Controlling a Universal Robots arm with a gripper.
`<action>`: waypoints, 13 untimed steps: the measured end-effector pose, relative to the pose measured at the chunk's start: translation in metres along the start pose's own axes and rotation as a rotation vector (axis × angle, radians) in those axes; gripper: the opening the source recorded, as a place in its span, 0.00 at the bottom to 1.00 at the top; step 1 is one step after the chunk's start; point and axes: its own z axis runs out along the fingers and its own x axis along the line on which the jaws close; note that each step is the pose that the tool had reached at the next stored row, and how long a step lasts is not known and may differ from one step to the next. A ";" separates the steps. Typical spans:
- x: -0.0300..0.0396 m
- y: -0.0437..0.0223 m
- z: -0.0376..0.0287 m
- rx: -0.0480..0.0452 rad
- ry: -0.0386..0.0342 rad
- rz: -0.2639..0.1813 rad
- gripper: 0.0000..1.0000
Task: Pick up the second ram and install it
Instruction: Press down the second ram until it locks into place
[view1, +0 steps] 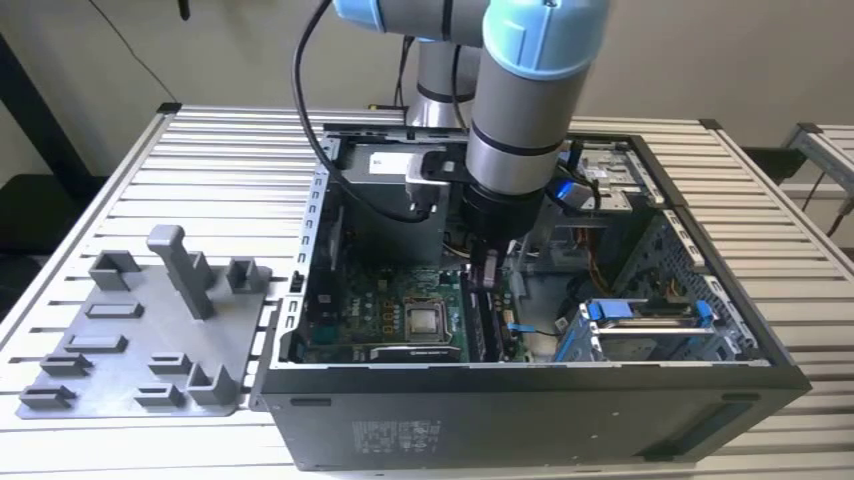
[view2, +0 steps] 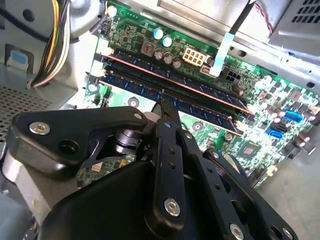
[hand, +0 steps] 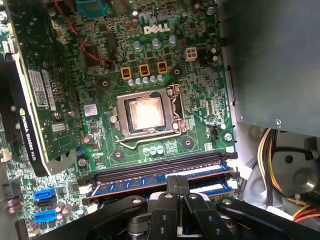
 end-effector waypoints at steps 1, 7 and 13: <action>0.0003 -0.0001 0.0000 -0.0001 0.0000 -0.004 0.11; 0.0038 -0.0007 0.0007 -0.0016 -0.0001 -0.036 0.11; 0.0071 -0.0013 0.0014 -0.0032 -0.0003 -0.074 0.11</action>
